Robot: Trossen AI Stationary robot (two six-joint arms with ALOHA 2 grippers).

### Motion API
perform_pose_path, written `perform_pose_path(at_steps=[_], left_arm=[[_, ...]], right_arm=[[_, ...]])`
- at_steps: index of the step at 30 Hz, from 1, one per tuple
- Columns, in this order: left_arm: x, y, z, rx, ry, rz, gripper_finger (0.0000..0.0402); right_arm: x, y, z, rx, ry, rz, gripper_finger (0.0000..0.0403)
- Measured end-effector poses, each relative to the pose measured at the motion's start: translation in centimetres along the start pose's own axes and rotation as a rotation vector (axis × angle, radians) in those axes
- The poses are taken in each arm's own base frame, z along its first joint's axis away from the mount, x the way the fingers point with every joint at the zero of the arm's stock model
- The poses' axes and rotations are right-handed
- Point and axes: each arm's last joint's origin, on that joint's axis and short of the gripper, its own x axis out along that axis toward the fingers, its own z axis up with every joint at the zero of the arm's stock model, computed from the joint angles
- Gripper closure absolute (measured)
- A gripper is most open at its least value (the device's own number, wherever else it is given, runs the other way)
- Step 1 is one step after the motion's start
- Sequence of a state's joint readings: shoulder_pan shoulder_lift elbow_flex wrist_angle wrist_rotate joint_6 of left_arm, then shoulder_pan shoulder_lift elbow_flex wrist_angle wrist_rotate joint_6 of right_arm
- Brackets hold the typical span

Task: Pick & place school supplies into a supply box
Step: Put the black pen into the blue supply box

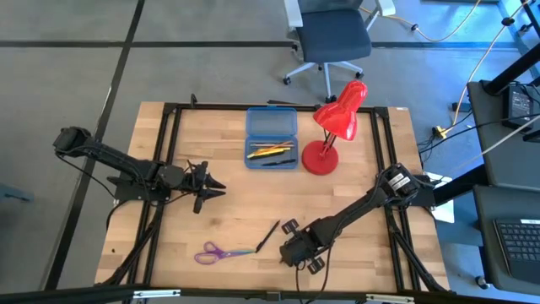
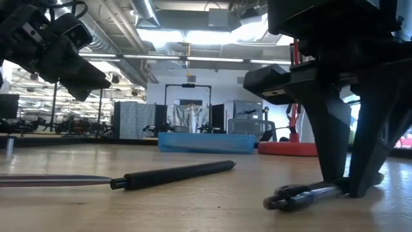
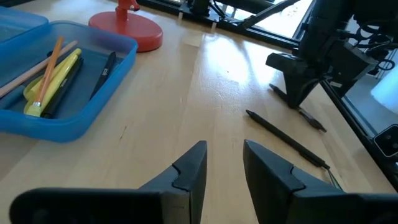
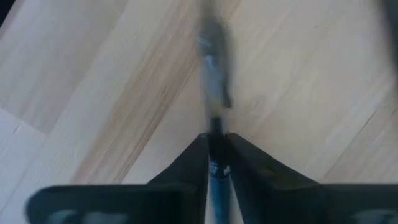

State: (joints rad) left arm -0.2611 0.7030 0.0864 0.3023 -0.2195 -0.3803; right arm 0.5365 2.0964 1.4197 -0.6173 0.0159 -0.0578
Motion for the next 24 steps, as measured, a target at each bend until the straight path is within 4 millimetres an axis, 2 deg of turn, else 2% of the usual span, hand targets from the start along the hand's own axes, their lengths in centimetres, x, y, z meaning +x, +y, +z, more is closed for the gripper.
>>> perform_pose_path(at_steps=[4, 13, 20, 24], left_arm=[[0.0, 0.0, 0.0, 0.0, 0.0, 0.0, 0.0304], [0.0, 0.0, 0.0, 0.0, 0.0, 0.0, 0.0307], [0.0, 0.0, 0.0, 0.0, 0.0, 0.0, 0.0308], [0.0, 0.0, -0.1, 0.002, 0.009, 0.003, 0.0308]], right_arm=[[0.0, 0.0, 0.0, 0.0, 0.001, -0.003, 0.0365], [-0.4, -0.1, -0.1, 0.053, 0.008, -0.012, 0.0355], [-2.9, -0.6, -0.4, 0.062, 0.005, -0.091, 0.0364], [-4.2, -1.7, -1.1, 0.085, 0.051, -0.232, 0.0361]])
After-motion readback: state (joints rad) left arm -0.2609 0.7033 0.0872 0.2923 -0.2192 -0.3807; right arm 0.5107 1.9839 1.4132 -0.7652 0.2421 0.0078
